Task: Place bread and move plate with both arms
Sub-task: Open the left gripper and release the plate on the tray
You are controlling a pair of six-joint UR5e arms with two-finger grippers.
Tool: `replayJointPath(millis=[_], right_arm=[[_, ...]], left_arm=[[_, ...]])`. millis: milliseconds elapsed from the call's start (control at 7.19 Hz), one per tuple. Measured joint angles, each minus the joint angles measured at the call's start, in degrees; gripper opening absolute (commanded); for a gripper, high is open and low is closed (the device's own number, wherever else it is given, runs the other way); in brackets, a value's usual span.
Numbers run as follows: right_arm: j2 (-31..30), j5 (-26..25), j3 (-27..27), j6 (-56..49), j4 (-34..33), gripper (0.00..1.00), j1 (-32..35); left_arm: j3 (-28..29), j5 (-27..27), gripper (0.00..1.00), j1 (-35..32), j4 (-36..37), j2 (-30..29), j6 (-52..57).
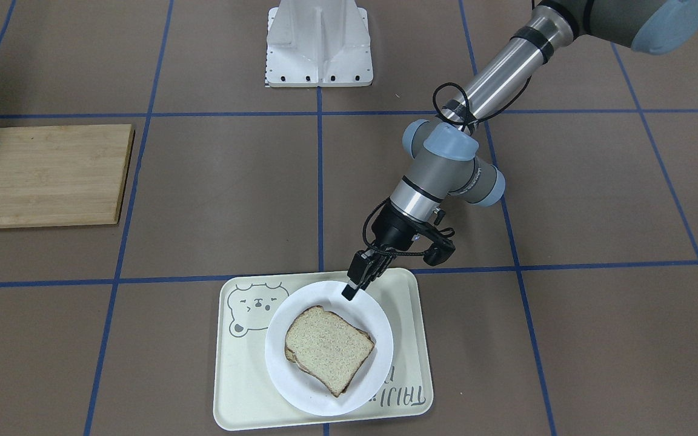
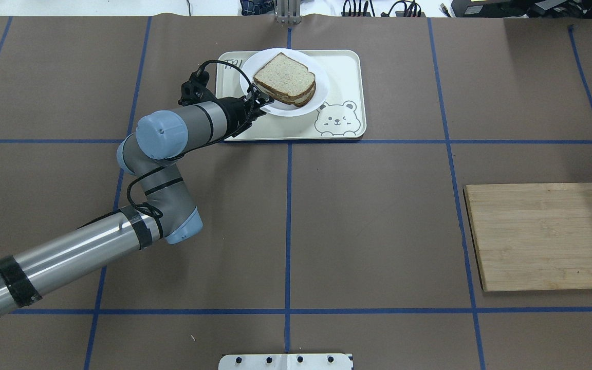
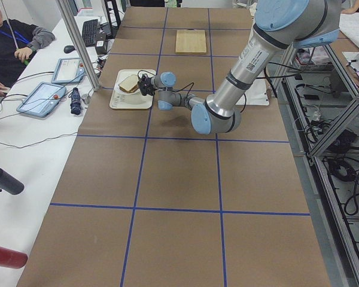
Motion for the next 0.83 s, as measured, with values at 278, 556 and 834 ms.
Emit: replayJointPath(millis=[278,556,834], right_arm=[[0.6,0.1,-0.7,0.0,-0.1,1.0,0.0],[1.0,0.1,-1.2,0.1,-0.1,1.0,0.0],[1.0,0.2,-1.3,0.1,-0.1,1.0,0.0]], left_arm=[[-9.2,-7.3,0.99,-2.3,6.8,2.9,2.8],[-23.9,-17.6,0.99,-5.7,25.0,5.7,8.5],[-36.6,-21.9,0.99,-6.5,40.1,12.5,29.0]])
